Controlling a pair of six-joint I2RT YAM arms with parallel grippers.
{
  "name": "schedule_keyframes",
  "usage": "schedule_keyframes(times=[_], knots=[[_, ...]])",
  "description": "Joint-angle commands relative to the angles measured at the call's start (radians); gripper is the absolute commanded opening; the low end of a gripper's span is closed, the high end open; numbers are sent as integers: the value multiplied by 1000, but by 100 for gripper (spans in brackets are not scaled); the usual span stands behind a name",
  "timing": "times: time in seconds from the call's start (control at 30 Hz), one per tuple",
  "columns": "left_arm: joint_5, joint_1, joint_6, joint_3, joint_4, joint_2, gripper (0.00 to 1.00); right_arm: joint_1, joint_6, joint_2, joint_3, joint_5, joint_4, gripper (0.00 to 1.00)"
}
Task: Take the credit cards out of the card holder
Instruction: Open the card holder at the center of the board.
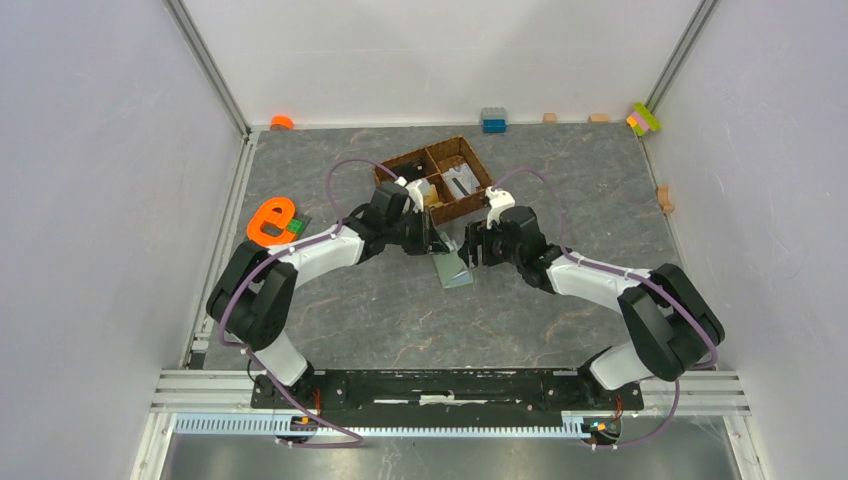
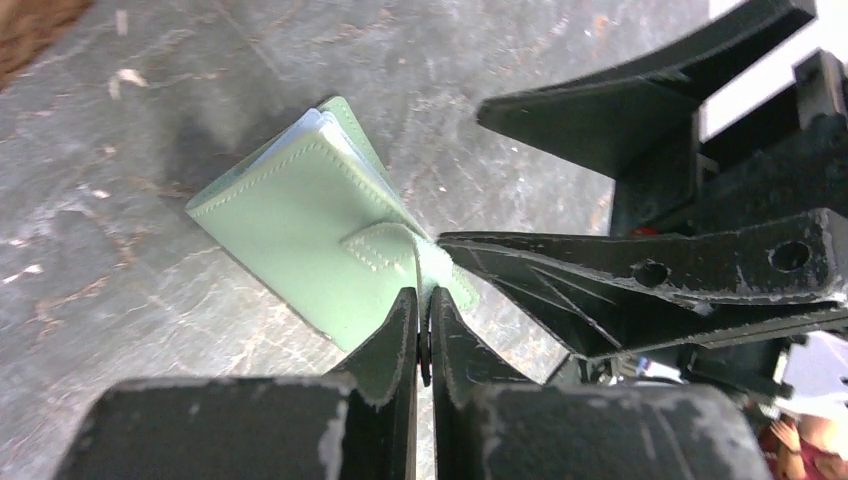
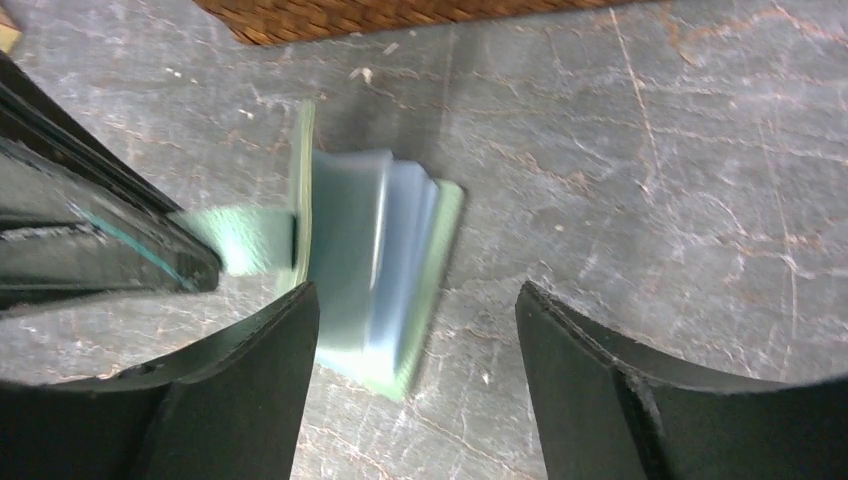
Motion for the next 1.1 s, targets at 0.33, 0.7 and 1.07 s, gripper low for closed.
schedule_keyframes(times=[0.33,0.7,1.07], knots=[[-118,-2,54,31,-126,-19,9,2,88,-132,29,166,-150,98],[-126,-55,-18,-60,-22,-145,9,40,235,-272,-105,315,-86,98],[-144,-65,-4,-63,-35,-173,10,40,194,-337,-204,239,49,89]])
